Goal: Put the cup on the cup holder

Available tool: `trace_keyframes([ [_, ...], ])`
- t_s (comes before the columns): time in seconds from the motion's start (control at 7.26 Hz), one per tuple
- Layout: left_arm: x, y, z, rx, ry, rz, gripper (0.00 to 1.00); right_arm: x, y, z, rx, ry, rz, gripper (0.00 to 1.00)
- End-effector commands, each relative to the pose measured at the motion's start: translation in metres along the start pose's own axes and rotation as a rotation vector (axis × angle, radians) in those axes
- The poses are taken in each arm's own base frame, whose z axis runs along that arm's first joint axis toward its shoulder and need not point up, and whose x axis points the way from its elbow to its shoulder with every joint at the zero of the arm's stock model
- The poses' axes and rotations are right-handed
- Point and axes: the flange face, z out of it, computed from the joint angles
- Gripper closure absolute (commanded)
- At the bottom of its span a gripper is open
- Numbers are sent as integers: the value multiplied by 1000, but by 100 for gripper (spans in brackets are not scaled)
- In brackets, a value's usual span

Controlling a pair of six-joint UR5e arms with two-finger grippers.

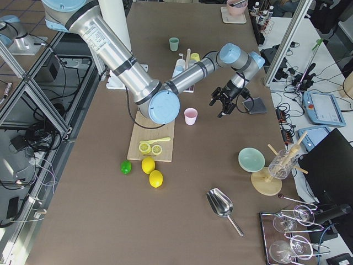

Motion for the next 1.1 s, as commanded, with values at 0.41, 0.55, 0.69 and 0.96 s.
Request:
trace_keyframes([
  [0.41, 2, -1, 1, 1, 2, 7, 2, -38, -50, 25, -152, 73, -316, 2],
  [0.55, 11, -7, -1, 7, 23, -16, 2, -34, -57, 33, -154, 42, -381, 2],
  [0.69, 35, -24, 1, 5, 57, -101, 2, -54, -63, 46, -170, 38, -411, 2],
  [0.96, 88, -65, 33, -53, 82, -235, 2, -74, -67, 54, -148, -34, -406, 2],
])
